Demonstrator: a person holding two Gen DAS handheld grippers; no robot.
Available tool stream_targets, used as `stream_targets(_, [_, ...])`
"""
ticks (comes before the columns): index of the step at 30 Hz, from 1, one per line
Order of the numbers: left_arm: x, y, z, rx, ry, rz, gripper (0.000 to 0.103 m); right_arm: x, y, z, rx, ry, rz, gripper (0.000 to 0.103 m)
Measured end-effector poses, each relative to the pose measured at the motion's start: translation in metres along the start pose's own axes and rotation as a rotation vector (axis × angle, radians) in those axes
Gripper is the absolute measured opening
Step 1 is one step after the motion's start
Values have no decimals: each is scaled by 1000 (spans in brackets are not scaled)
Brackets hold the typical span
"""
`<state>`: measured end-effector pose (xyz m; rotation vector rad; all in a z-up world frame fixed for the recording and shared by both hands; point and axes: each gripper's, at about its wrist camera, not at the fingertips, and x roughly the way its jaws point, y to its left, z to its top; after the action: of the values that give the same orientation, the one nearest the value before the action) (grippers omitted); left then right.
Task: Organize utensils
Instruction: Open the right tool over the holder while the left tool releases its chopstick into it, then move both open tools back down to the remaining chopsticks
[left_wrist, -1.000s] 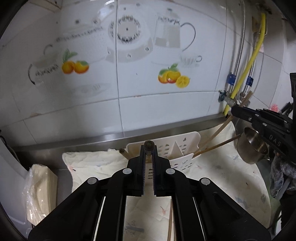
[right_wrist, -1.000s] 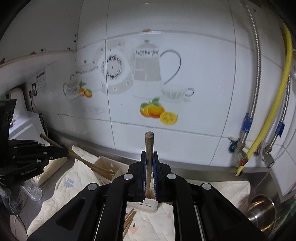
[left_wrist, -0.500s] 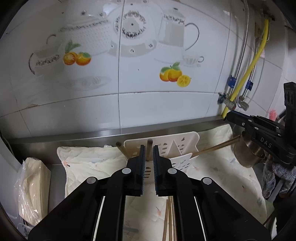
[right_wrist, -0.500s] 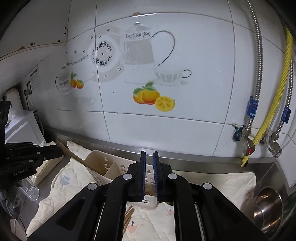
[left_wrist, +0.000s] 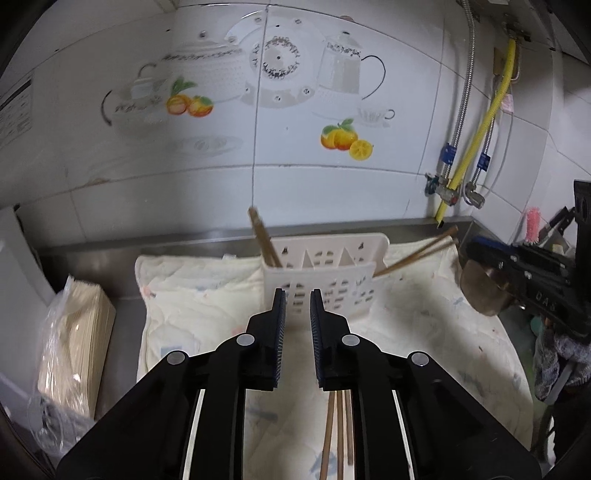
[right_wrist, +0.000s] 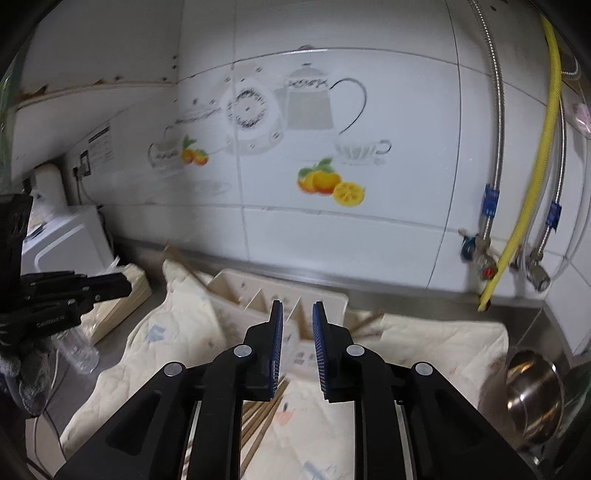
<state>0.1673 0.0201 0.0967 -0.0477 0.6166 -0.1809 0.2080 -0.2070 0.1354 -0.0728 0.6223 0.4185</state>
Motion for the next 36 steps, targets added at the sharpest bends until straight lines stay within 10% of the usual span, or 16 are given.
stream_targets(36, [9, 17, -122, -127, 136, 17, 22, 43, 69, -202, 94, 368, 106, 14])
